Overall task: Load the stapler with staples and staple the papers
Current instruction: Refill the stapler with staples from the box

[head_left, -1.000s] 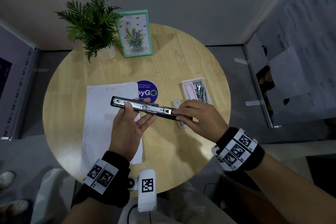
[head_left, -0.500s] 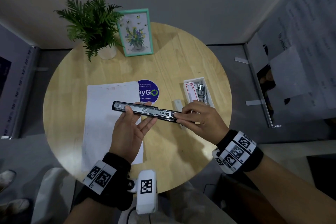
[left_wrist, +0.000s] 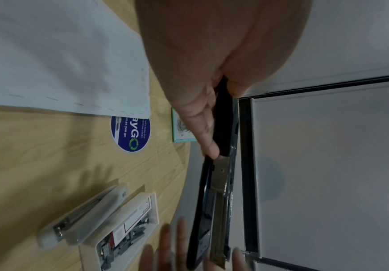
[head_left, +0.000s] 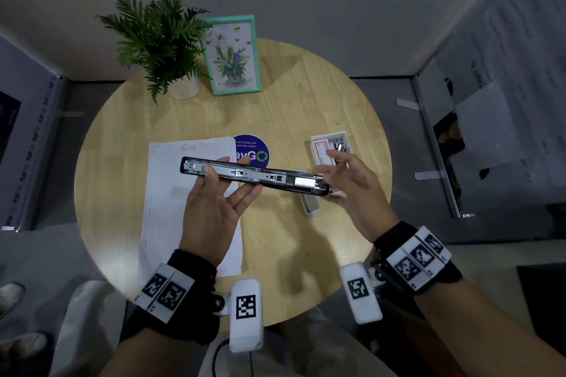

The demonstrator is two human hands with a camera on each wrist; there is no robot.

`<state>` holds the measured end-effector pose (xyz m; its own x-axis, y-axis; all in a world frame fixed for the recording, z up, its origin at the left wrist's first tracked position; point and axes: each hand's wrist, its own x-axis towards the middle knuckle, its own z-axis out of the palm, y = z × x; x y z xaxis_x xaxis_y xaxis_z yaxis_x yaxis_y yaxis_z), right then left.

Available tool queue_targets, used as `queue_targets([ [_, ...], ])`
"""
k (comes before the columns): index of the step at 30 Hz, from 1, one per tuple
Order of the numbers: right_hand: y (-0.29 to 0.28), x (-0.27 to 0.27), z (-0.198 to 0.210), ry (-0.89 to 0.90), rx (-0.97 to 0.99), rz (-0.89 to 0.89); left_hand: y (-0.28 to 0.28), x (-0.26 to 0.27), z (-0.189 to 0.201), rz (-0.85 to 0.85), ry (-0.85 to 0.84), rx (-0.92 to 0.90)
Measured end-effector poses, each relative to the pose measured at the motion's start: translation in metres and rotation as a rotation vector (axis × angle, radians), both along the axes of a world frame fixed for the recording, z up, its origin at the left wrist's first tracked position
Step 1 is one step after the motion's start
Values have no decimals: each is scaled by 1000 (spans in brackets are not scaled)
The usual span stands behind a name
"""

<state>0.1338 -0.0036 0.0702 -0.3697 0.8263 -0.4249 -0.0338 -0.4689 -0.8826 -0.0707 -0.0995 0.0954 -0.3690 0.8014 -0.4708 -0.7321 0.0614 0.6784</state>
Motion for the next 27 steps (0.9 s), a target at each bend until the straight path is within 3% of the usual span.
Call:
queue_targets([
  [1, 0, -3, 2, 79, -146, 7, 1, 1, 1, 1, 7, 3],
  [3, -2, -9, 7, 160, -261, 32, 2, 5, 3, -2, 23, 8],
  [18, -7, -20, 7, 5, -176, -40, -1, 18, 4, -17, 69, -36],
  [27, -12, -13, 3, 18, -219, -39, -5, 24, -1, -28, 91, -64],
])
